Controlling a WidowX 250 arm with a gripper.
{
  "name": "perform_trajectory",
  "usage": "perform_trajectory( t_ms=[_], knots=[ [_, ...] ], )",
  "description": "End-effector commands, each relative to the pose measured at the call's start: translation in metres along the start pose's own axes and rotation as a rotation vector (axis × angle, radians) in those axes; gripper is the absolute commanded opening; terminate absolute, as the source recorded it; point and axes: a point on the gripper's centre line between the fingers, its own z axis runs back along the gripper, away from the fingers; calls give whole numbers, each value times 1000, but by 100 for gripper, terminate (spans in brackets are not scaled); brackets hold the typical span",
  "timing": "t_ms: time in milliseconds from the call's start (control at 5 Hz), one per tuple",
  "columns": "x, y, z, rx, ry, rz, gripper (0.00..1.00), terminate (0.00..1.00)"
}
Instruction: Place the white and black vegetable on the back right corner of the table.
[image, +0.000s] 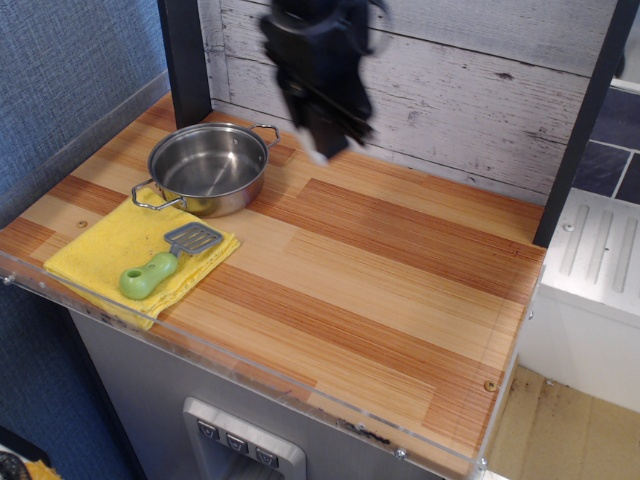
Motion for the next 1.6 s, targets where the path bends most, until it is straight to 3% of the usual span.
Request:
perform_trajectory(
  t_ms=[0, 200, 800, 1000, 1400],
  knots=[
    [24, -29, -18, -61, -68, -46, 0, 0],
    [31, -37, -34, -81, -50, -82, 0, 0],
    [43, -50, -55, -124, -82, -165, 0, 0],
    [42, -52, -57, -138, -57, -185, 100, 0],
    [37, -51, -56, -126, -36, -171, 100, 0]
  ],
)
